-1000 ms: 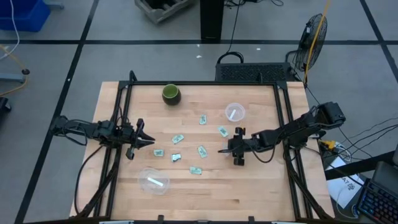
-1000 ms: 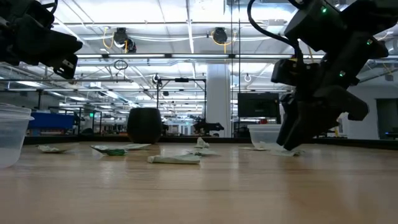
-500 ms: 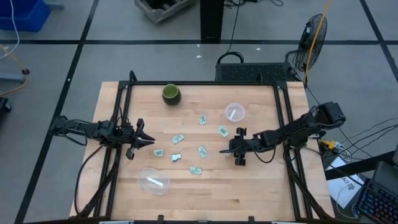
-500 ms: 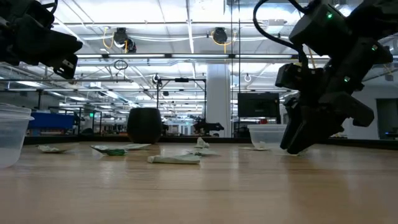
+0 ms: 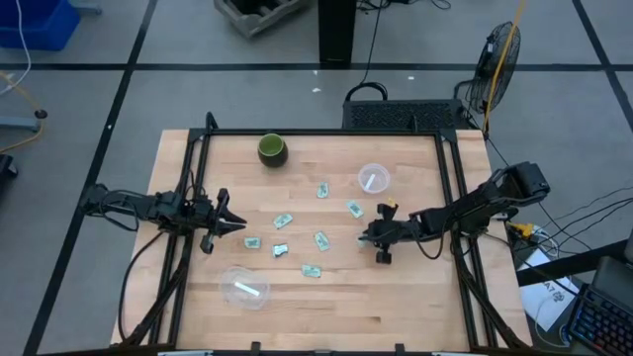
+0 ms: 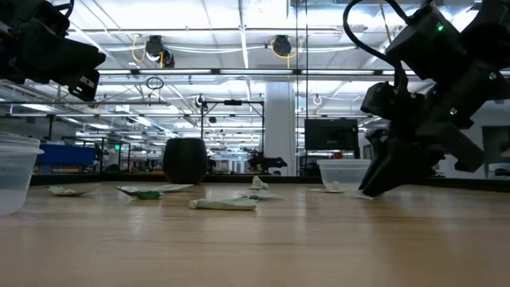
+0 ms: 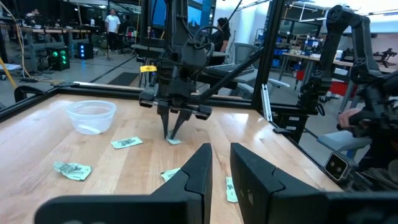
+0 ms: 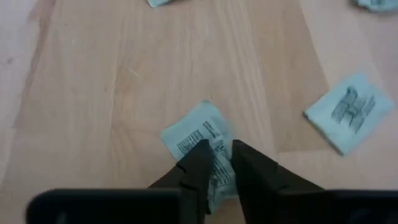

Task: Pick and place items into bin
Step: Put the green stevia packet into the top transparent bin

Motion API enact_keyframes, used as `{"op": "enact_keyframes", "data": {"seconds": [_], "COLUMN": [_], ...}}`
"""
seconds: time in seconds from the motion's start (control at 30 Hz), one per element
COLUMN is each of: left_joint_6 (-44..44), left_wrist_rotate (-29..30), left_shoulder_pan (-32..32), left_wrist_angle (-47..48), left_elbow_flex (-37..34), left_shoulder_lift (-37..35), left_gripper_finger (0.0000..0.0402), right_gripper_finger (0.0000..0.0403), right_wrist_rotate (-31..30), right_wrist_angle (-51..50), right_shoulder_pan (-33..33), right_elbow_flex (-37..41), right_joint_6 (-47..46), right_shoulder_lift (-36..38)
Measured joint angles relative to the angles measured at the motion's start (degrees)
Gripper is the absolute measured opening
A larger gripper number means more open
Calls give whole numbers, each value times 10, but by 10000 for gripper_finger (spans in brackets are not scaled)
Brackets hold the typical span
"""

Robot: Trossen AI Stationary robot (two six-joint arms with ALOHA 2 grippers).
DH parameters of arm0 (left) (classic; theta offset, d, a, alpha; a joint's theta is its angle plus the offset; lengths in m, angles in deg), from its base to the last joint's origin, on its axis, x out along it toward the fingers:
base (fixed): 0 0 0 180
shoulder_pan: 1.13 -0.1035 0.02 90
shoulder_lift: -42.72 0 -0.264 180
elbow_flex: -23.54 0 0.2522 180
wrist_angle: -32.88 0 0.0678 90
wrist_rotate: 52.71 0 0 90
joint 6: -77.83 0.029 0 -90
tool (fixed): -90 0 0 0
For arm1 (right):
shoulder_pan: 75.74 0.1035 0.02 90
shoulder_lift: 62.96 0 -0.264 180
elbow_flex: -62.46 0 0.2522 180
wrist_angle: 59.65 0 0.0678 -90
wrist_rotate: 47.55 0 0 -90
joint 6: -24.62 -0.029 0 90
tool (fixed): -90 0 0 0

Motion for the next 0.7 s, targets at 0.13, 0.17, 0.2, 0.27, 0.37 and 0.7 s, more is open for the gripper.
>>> {"op": "enact_keyframes", "data": {"seconds": [0.13, 0.17, 0.2, 0.27, 0.37, 0.7], "left_joint_6": [0, 0, 0, 0, 0, 0], "left_wrist_rotate": [0, 0, 0, 0, 0, 0], "left_shoulder_pan": [0, 0, 0, 0, 0, 0], "left_wrist_angle": [0, 0, 0, 0, 0, 0], "left_elbow_flex": [0, 0, 0, 0, 0, 0], "left_shoulder_lift": [0, 0, 0, 0, 0, 0], "left_gripper_finger": [60, 60, 61, 60, 60, 61], "right_gripper_finger": [23, 18, 15, 13, 19, 24], "right_wrist_rotate": [-1, -1, 0, -1, -18, -214], "right_wrist_angle": [54, 65, 72, 88, 101, 118], "right_shoulder_pan": [-1, -1, -1, -1, -1, -5], "right_elbow_flex": [0, 0, 0, 0, 0, 0], "right_joint_6": [44, 51, 56, 63, 72, 145], "right_shoulder_lift": [0, 0, 0, 0, 4, 79]}}
